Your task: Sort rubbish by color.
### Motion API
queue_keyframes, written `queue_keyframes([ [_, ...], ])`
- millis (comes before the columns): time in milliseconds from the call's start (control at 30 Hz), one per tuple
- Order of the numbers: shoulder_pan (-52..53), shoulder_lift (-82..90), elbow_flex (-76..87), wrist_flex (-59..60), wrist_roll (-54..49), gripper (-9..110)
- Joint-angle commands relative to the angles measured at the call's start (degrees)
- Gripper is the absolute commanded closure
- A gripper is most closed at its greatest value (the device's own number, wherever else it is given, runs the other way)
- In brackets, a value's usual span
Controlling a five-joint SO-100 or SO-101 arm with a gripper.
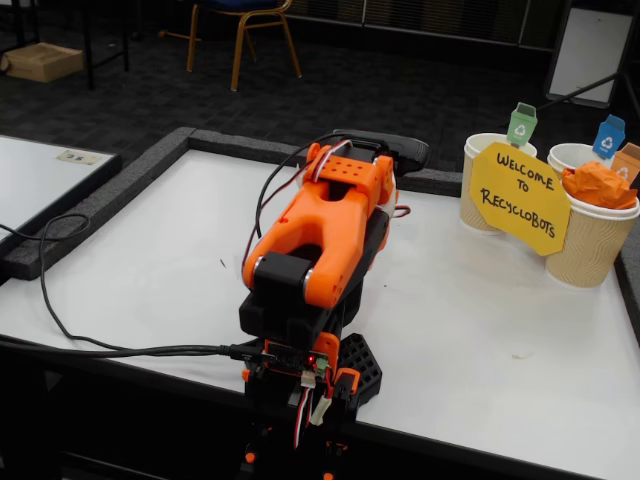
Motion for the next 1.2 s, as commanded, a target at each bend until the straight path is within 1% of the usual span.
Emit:
queue_keyframes([
  [0,1.41,1.76,-5.10,0.09,2.55,100],
  [1167,0.18,1.76,-5.10,-0.18,2.55,100],
])
